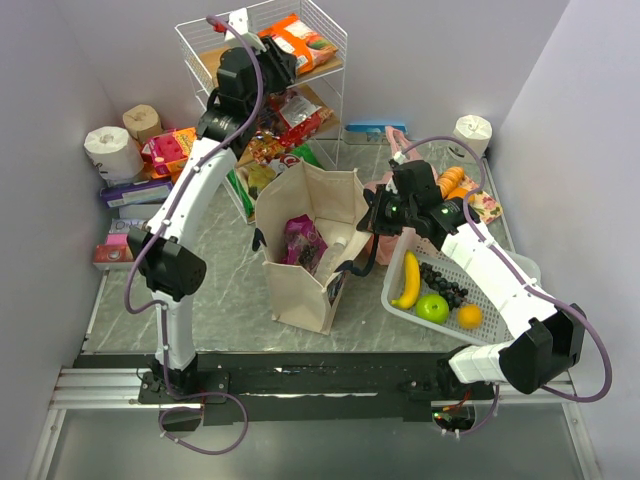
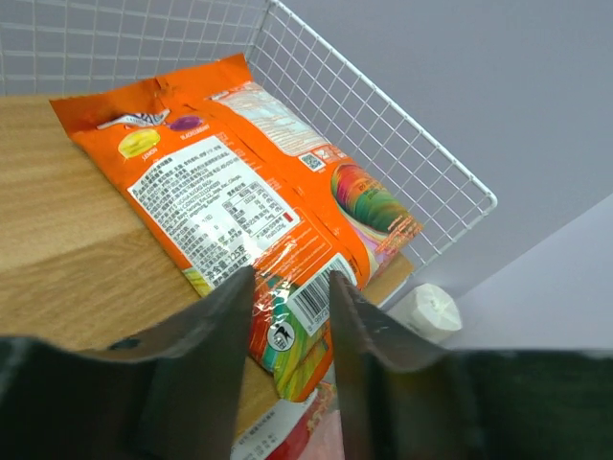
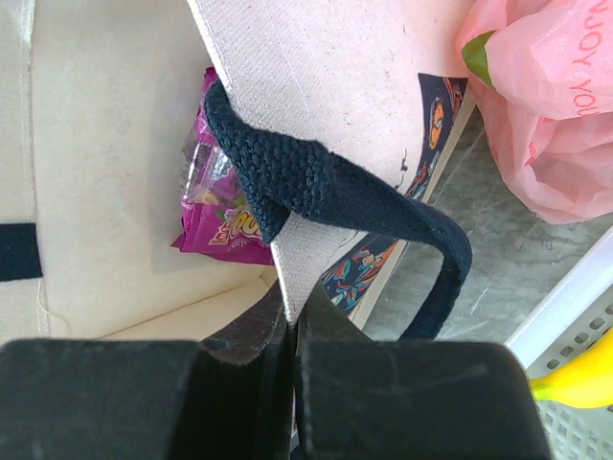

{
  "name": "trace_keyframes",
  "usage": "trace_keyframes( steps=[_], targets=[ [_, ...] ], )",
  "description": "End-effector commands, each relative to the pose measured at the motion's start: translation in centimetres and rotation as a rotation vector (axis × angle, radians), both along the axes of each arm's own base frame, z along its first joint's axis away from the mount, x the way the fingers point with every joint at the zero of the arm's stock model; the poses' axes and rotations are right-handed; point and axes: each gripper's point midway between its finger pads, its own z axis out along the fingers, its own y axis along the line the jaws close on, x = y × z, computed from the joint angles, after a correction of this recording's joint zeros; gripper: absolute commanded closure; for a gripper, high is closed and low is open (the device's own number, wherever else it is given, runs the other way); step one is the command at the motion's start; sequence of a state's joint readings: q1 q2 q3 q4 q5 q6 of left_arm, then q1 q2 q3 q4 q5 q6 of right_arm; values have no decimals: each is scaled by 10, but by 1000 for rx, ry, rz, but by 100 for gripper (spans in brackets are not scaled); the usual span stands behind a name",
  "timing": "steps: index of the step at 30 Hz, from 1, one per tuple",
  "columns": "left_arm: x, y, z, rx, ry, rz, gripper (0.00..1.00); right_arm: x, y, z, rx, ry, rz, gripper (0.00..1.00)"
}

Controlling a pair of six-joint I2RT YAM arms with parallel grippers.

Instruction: Place the mixed food into the grocery bags and tie them

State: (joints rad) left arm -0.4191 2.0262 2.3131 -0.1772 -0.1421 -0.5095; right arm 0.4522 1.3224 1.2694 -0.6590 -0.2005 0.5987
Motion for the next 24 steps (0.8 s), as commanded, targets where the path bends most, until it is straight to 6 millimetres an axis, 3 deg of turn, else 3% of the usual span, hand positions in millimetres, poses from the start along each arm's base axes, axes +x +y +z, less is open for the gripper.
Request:
trace_keyframes(
  steps=[1,6,8,9,15,16,21,24],
  targets=[
    [8,-6,-33,-3,88,4,70,12,-6,43,39,-155,-28,97],
    [7,-3,-32,12,75,16,90,13,-6,41,40,-152,-31,97],
    [3,-3,-23,20,40,6,98,13,-6,41,42,-149,-29,97],
    [3,-3,-27,25,41,1,99,13,-6,42,44,-152,-29,97],
    [-14,-2,-1,22,-52,-29,99,14,-4,40,44,-145,-23,97],
    [-22,5,13,7,-76,-12,99,14,-4,40,44,-143,-24,97],
    [-41,26,36,7,-152,54,99,15,-3,40,45,-143,-21,97],
    [-52,16,48,111,-220,-24,99,16,-2,39,46,-141,-17,97]
  ],
)
